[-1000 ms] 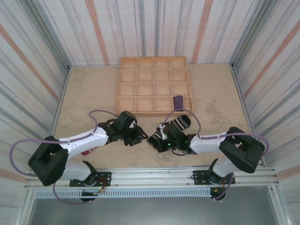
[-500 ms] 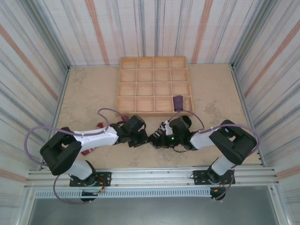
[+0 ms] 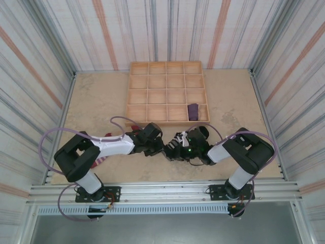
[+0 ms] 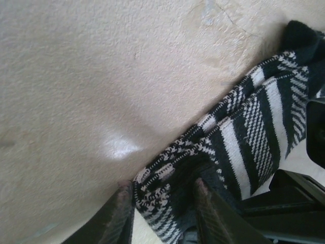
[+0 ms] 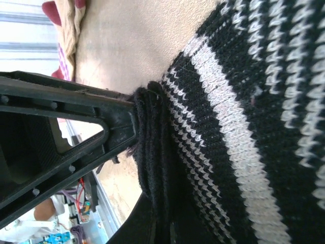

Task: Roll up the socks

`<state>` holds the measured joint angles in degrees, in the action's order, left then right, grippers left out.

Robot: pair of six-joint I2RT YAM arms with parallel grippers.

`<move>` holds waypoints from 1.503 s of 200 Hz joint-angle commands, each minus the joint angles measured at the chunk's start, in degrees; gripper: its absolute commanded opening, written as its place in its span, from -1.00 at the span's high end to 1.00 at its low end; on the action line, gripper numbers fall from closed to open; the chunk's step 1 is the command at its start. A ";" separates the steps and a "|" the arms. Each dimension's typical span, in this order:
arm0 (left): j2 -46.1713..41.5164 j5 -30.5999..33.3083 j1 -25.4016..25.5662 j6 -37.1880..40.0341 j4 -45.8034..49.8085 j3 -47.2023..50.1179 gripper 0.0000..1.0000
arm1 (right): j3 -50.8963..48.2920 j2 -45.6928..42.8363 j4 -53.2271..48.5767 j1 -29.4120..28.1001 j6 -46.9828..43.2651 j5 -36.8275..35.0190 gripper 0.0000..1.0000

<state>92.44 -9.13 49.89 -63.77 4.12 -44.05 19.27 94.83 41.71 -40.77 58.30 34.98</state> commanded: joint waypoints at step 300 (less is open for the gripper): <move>11.21 -8.78 -0.84 3.04 32.10 -23.49 1.00 | 8.56 -13.77 -34.26 -40.70 -44.64 -73.43 -0.27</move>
<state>102.28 -15.73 49.54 -61.78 34.57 -65.34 25.50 75.77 2.17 -81.10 18.65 -35.86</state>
